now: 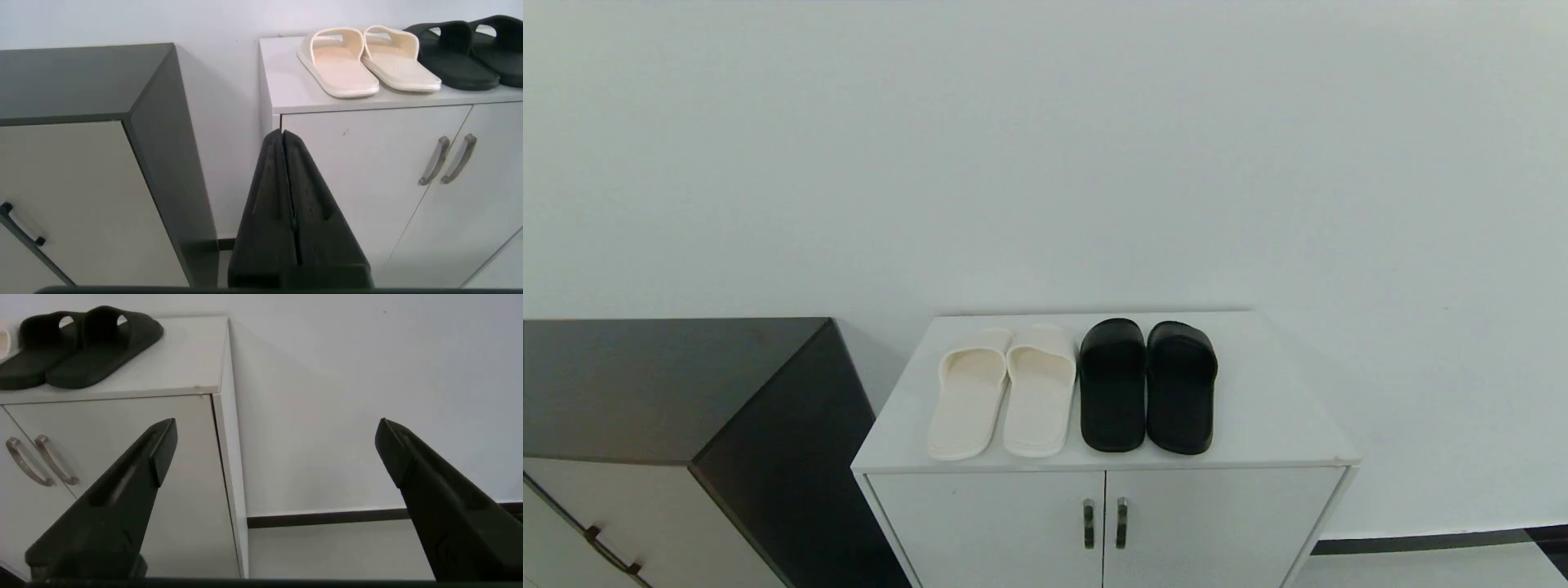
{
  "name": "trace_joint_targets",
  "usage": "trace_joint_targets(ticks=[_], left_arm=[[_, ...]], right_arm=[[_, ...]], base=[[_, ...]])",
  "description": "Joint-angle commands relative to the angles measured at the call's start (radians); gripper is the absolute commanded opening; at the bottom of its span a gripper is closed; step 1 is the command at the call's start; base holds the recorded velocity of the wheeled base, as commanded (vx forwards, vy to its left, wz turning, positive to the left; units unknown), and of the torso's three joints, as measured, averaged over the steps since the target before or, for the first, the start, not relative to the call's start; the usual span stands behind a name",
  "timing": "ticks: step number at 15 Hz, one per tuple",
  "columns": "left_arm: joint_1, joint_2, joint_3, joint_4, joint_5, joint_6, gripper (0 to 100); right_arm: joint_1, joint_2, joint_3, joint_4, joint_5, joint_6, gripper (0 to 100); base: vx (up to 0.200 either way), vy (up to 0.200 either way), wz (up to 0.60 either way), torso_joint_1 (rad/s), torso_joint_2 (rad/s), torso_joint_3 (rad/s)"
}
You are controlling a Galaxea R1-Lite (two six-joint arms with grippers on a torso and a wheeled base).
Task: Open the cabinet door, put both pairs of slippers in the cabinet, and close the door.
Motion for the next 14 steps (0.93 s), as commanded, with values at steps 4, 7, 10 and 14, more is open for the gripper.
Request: trace_joint_targets(ticks=[4, 7, 10, 14], left_arm=[[0.0, 0.0, 0.0, 0.0, -0.001, 0.0, 0], [0.0, 0.0, 0.0, 0.0, -0.003, 0.001, 0], [0.0, 0.0, 0.0, 0.0, -0.004, 0.0, 0], [0.0, 0.0, 0.0, 0.0, -0.004, 0.0, 0]], right_arm=[[0.0, 0.001, 0.0, -0.001, -0.004, 0.003, 100], [-0.001, 0.001, -0.003, -0.001, -0.026, 0.009, 100], [-0.003, 0.001, -0.005, -0.004, -0.018, -0.017, 100], [-0.003, 0.001, -0.005, -0.006, 0.011, -0.054, 100]], base=[[0.0, 0.0, 0.0, 0.0, 0.0, 0.0], [0.0, 0.0, 0.0, 0.0, 0.0, 0.0], [0.0, 0.0, 0.0, 0.0, 0.0, 0.0], [0.0, 0.0, 0.0, 0.0, 0.0, 0.0]])
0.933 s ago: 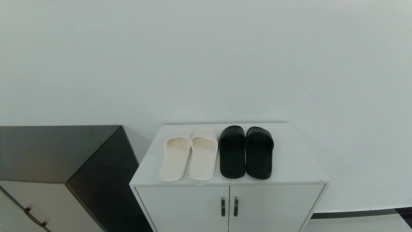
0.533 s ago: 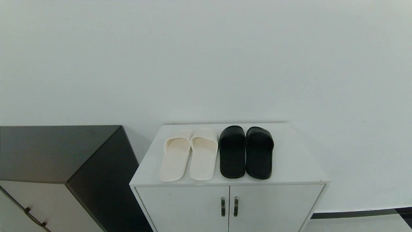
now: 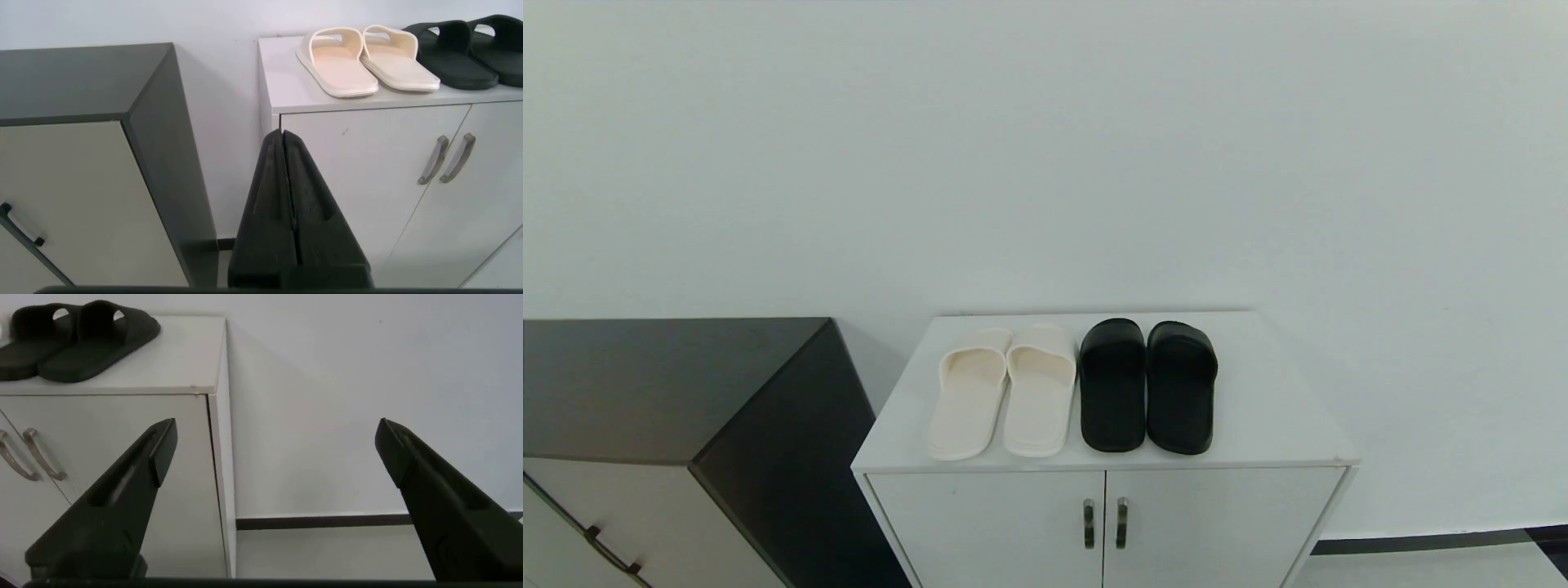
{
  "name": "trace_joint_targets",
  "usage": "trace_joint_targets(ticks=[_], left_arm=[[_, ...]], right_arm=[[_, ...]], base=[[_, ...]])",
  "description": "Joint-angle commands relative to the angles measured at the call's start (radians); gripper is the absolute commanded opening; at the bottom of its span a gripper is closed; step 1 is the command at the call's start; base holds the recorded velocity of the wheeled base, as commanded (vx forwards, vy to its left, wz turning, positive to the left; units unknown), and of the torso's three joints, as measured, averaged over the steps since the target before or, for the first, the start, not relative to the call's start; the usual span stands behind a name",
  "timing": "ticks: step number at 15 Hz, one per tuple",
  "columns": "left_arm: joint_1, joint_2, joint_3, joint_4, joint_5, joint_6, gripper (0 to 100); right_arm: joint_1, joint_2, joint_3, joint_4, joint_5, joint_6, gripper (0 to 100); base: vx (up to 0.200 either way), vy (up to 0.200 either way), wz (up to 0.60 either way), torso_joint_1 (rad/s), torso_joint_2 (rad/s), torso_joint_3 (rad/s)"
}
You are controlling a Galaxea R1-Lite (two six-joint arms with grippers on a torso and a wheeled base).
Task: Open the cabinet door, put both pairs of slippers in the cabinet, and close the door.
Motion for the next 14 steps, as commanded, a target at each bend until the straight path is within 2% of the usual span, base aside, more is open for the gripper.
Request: trace_joint_targets(ticks=[1, 4, 5, 6, 7, 8, 10, 12, 14], left_arm=[[0.0, 0.0, 0.0, 0.0, 0.0, 0.0, 0], [0.0, 0.0, 0.0, 0.0, 0.0, 0.001, 0], [0.0, 0.001, 0.0, 0.0, 0.0, 0.003, 0], [0.0, 0.001, 0.0, 0.0, 0.0, 0.001, 0], [-0.001, 0.0, 0.0, 0.0, 0.003, -0.003, 0], [-0.001, 0.0, 0.0, 0.0, 0.001, -0.011, 0], [-0.001, 0.001, 0.0, 0.0, -0.003, -0.015, 0], [-0.001, 0.0, 0.0, 0.0, -0.003, -0.015, 0], [0.0, 0.001, 0.0, 0.0, -0.003, -0.015, 0]], right_arm=[[0.0, 0.001, 0.0, -0.001, 0.0, -0.005, 100], [0.0, 0.01, -0.029, -0.024, -0.02, 0.002, 100], [0.01, 0.205, -0.417, -0.094, -0.057, 0.21, 100], [0.037, 0.372, -0.747, -0.018, -0.083, 0.346, 100], [0.059, 0.529, -0.856, 0.148, -0.049, 0.236, 100], [0.077, 0.6, -0.865, 0.186, -0.03, 0.16, 100], [0.181, 0.764, -0.772, 0.085, 0.058, 0.165, 100], [0.293, 0.897, -0.725, -0.067, 0.061, 0.271, 100], [0.424, 1.024, -0.742, -0.128, 0.036, 0.295, 100]], base=[[0.0, 0.0, 0.0, 0.0, 0.0, 0.0], [0.0, 0.0, 0.0, 0.0, 0.0, 0.0], [0.0, 0.0, 0.0, 0.0, 0.0, 0.0], [0.0, 0.0, 0.0, 0.0, 0.0, 0.0], [0.0, 0.0, 0.0, 0.0, 0.0, 0.0], [0.0, 0.0, 0.0, 0.0, 0.0, 0.0], [0.0, 0.0, 0.0, 0.0, 0.0, 0.0], [0.0, 0.0, 0.0, 0.0, 0.0, 0.0], [0.0, 0.0, 0.0, 0.0, 0.0, 0.0]])
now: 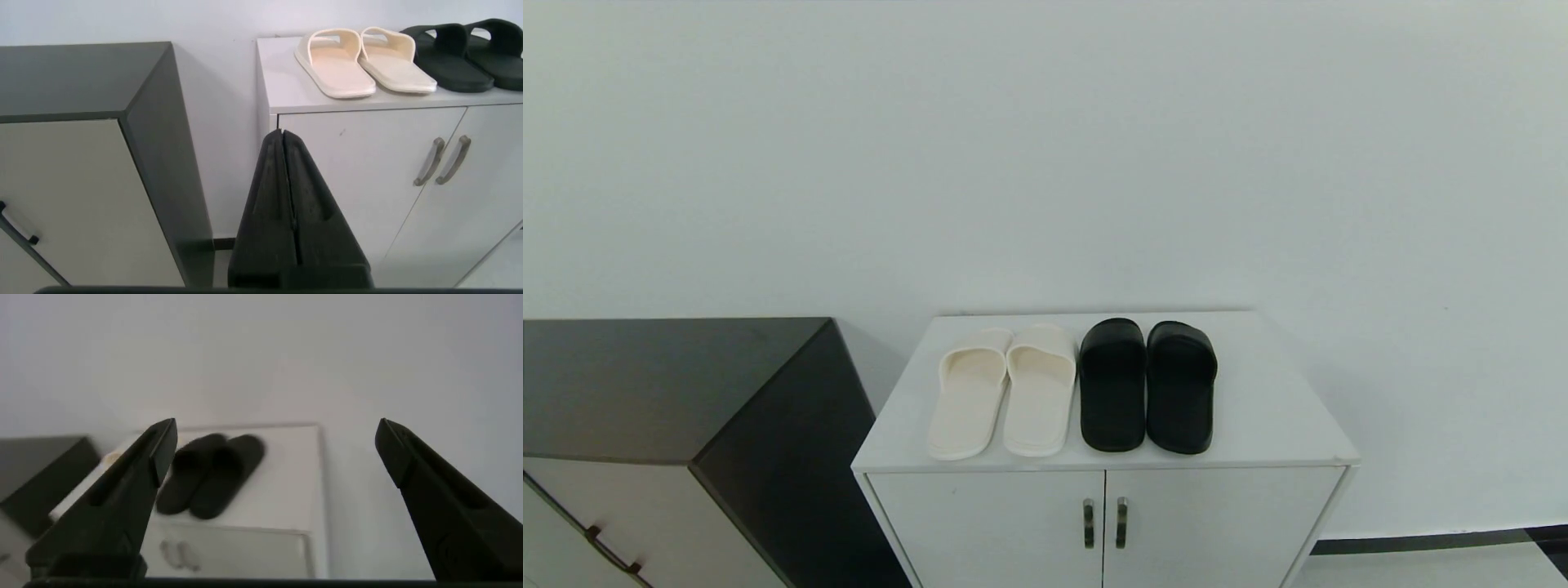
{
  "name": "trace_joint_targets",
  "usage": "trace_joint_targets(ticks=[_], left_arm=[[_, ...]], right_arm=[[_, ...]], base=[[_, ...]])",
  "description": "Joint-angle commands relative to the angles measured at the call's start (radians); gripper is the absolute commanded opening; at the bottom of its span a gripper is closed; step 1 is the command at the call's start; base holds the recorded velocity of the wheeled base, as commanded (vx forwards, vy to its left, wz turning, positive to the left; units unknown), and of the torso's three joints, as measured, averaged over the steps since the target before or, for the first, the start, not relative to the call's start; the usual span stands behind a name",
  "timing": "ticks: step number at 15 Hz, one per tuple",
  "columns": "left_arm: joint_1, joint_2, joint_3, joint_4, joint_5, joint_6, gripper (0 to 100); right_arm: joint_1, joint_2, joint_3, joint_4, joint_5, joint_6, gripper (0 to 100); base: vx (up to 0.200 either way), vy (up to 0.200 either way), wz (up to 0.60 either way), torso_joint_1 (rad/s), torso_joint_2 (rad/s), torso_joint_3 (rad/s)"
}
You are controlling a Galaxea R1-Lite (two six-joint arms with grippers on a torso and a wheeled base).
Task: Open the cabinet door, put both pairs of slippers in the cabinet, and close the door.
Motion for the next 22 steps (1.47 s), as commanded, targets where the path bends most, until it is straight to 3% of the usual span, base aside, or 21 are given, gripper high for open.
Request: trace_joint_targets(ticks=[1, 4, 6, 9, 15, 22], left_arm=[[0.0, 0.001, 0.0, 0.0, 0.0, 0.0, 0], [-0.001, 0.001, 0.0, 0.0, 0.0, 0.0, 0], [0.0, 0.001, 0.0, 0.0, 0.0, 0.0, 0], [-0.001, 0.0, 0.0, 0.0, 0.0, 0.0, 0], [-0.001, 0.001, 0.0, 0.0, -0.002, 0.0, 0], [-0.001, 0.001, 0.0, 0.0, -0.002, 0.0, 0]], right_arm=[[0.232, 0.356, -0.058, -0.076, -0.035, 0.054, 100], [0.408, 0.548, -0.142, -0.085, -0.206, 0.107, 100], [0.459, 0.64, -0.194, -0.085, -0.27, 0.149, 100], [0.471, 0.767, -0.216, -0.103, -0.308, 0.173, 100], [0.479, 1.083, -0.25, -0.404, -0.516, 0.182, 100], [0.52, 1.215, -0.34, -0.418, -0.542, 0.183, 100]], base=[[0.0, 0.0, 0.0, 0.0, 0.0, 0.0], [0.0, 0.0, 0.0, 0.0, 0.0, 0.0], [0.0, 0.0, 0.0, 0.0, 0.0, 0.0], [0.0, 0.0, 0.0, 0.0, 0.0, 0.0], [0.0, 0.0, 0.0, 0.0, 0.0, 0.0], [0.0, 0.0, 0.0, 0.0, 0.0, 0.0]])
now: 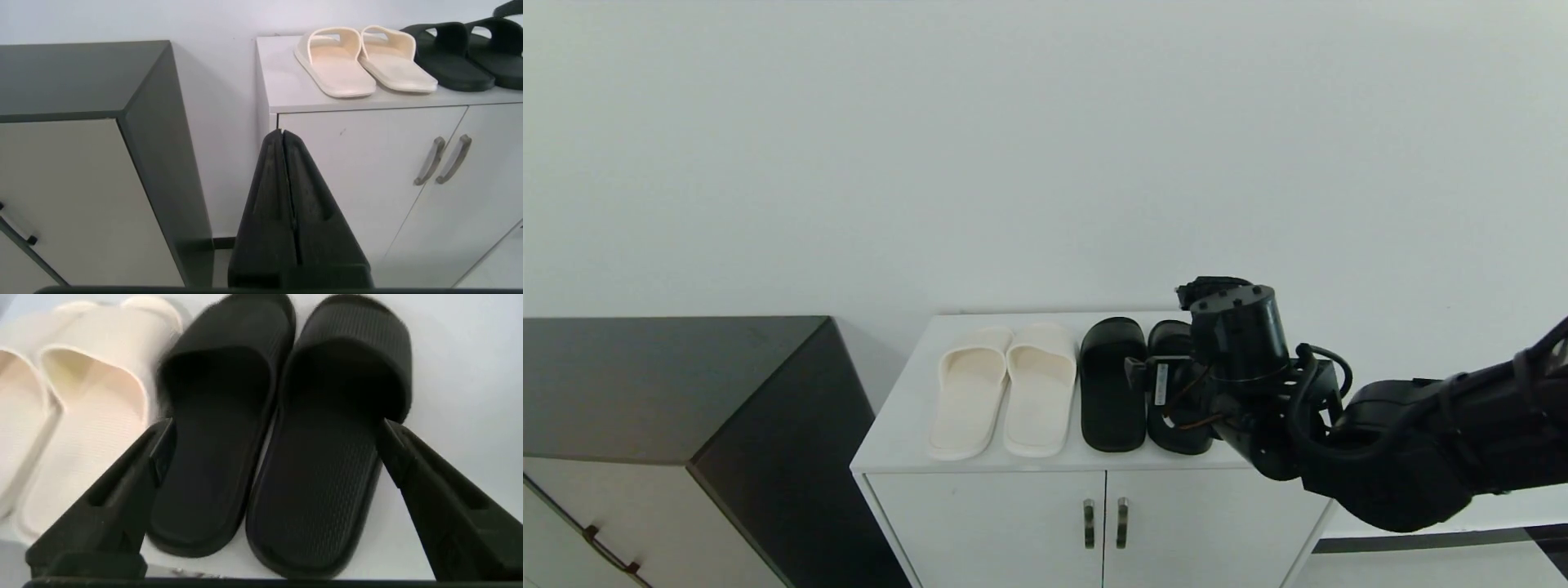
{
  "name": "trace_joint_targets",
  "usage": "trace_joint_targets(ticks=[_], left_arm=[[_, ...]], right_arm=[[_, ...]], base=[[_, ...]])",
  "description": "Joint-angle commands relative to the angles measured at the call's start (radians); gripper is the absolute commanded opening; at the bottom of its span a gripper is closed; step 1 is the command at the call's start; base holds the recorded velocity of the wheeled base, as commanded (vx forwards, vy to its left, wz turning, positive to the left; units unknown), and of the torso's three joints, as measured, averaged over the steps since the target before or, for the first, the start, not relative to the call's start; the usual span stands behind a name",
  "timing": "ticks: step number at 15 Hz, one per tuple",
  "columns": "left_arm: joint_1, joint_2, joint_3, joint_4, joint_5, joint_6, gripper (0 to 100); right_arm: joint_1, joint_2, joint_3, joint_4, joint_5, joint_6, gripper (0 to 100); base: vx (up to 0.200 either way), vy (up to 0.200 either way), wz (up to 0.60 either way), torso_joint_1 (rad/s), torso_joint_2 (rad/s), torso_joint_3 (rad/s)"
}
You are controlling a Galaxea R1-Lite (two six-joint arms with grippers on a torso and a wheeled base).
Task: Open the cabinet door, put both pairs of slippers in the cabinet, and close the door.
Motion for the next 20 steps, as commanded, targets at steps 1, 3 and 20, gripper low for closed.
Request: trace_joint_targets(ticks=[1, 3, 20], left_arm=[[0.0, 0.001, 0.0, 0.0, 0.0, 0.0, 0], [0.0, 0.001, 0.0, 0.0, 0.0, 0.0, 0], [0.0, 0.001, 0.0, 0.002, 0.0, -0.002, 0]], right_arm=[[0.002, 0.053, -0.012, -0.002, 0.001, 0.002, 100], [-0.001, 0.086, -0.029, -0.008, 0.001, 0.005, 100], [-0.096, 0.372, -0.358, -0.057, -0.076, -0.09, 0]], base=[[0.0, 0.0, 0.0, 0.0, 0.0, 0.0], [0.0, 0.0, 0.0, 0.0, 0.0, 0.0], [0.0, 0.0, 0.0, 0.0, 0.0, 0.0]])
